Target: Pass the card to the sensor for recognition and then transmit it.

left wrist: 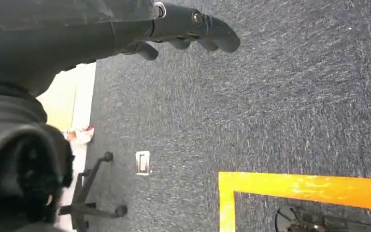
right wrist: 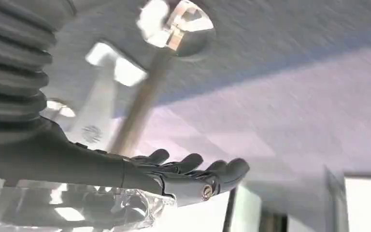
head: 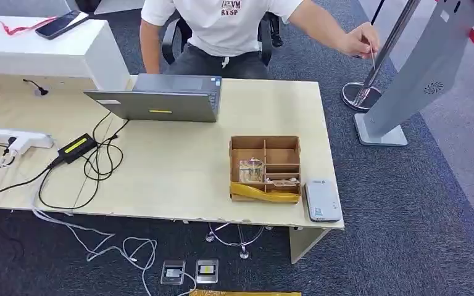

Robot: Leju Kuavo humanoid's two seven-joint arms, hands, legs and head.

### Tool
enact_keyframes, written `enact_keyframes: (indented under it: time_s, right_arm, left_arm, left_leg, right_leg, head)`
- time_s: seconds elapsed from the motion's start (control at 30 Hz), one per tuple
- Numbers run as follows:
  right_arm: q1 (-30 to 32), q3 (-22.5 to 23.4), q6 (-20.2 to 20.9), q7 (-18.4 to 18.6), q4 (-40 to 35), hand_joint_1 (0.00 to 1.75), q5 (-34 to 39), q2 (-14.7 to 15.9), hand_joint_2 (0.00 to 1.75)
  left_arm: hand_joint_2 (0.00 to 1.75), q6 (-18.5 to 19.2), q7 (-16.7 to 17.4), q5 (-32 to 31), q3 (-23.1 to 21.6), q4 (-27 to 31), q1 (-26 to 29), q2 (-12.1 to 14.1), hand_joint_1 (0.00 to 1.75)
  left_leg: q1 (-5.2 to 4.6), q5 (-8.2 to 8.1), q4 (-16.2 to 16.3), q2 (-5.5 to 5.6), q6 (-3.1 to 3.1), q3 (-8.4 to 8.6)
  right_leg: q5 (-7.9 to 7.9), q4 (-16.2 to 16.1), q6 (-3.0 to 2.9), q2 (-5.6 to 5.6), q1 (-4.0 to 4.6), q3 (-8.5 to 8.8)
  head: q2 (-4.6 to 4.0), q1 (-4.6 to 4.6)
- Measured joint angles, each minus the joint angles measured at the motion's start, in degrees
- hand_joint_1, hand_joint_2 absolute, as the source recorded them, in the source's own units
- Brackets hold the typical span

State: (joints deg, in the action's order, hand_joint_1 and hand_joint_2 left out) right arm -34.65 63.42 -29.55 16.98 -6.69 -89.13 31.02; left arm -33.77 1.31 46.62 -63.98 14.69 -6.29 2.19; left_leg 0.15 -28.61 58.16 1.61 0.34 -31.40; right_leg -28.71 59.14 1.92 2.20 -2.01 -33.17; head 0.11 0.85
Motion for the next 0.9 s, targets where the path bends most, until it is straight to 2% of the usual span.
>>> enact_keyframes:
  time_s: [0.07, 0.13, 0.2, 0.4, 0.5, 0.53, 0.63, 0.9]
  right_arm:
    - [-6.9, -3.7, 0.1, 0.0, 0.3, 0.00, 0.0, 3.3, 1.75]
    - [-17.1, -8.6, 0.9, -1.0, 0.5, 0.00, 0.0, 6.7, 1.75]
    - [-26.0, -14.0, 1.9, -2.5, 0.6, 0.00, -0.1, 8.6, 1.75]
    - [-43.9, -28.2, 3.0, -3.3, 1.2, 0.00, -0.1, 9.1, 1.75]
    - [-50.7, -33.7, 1.8, -4.2, 1.4, 0.00, -0.1, 7.6, 1.75]
    - [-52.4, -36.8, 1.0, -5.0, 1.6, 0.00, -0.1, 6.1, 1.75]
    - [-56.2, -42.2, 0.0, -6.4, 1.9, 0.00, -0.1, 2.7, 1.75]
    - [-58.1, -52.0, -3.2, -11.3, 2.3, 0.00, -0.1, -7.6, 1.75]
  left_arm:
    - [0.00, 0.1, 0.0, -0.5, -0.1, 0.0, -0.1, 0.1, 0.00]
    - [0.00, 0.2, -0.2, -1.0, -0.2, 0.0, -0.1, 0.2, 0.00]
    - [0.00, 0.1, -0.5, -1.1, -0.3, 0.0, -0.1, 0.3, 0.00]
    - [0.00, -0.1, -1.2, -1.2, -1.1, 0.0, -0.1, 0.2, 0.00]
    - [0.00, -0.5, -1.3, -1.8, -1.3, 0.0, -0.1, 0.2, 0.00]
    - [0.00, -0.8, -1.3, -2.2, -1.6, 0.0, -0.2, 0.2, 0.00]
    - [0.00, -1.3, -1.5, -2.9, -2.1, 0.0, -0.4, 0.0, 0.00]
    - [0.00, -1.5, -2.0, -5.2, -3.7, 0.0, -0.6, -0.4, 0.00]
  left_leg:
    - [-0.16, 0.13, 0.0, -0.02, 0.11, -0.12]
    - [-0.30, 0.25, 0.0, 0.01, 0.10, -0.27]
    - [-0.26, 0.32, 0.0, 0.26, 0.06, -0.22]
    - [-0.23, 0.56, 0.0, 0.88, 0.09, -0.62]
    - [-0.14, 0.56, 0.0, 0.78, 0.07, -0.63]
    - [-0.10, 0.56, 0.0, 0.74, 0.06, -0.65]
    - [-0.08, 0.57, 0.0, 0.73, 0.05, -0.61]
    - [0.03, 0.65, 0.0, 0.67, -0.08, -0.54]
  right_leg:
    - [0.05, 0.1, 0.05, -0.04, -0.18, -0.18]
    - [0.07, 0.3, 0.08, -0.08, -0.31, -0.35]
    - [0.07, 0.3, 0.08, -0.24, -0.27, -0.37]
    - [0.08, 0.3, 0.08, -0.85, -0.24, -0.54]
    - [0.09, 0.3, 0.07, -0.79, -0.15, -0.58]
    - [0.09, 0.3, 0.06, -0.77, -0.11, -0.57]
    - [0.10, 0.3, 0.06, -0.68, -0.09, -0.58]
    - [0.20, 0.3, -0.04, -0.59, 0.02, -0.59]
  head:
    - [0.00, 0.09]
    - [0.00, 0.09]
    - [0.00, 0.11]
    - [0.00, 0.07]
    - [0.00, 0.04]
    - [0.00, 0.09]
    - [0.00, 0.11]
    - [0.00, 0.09]
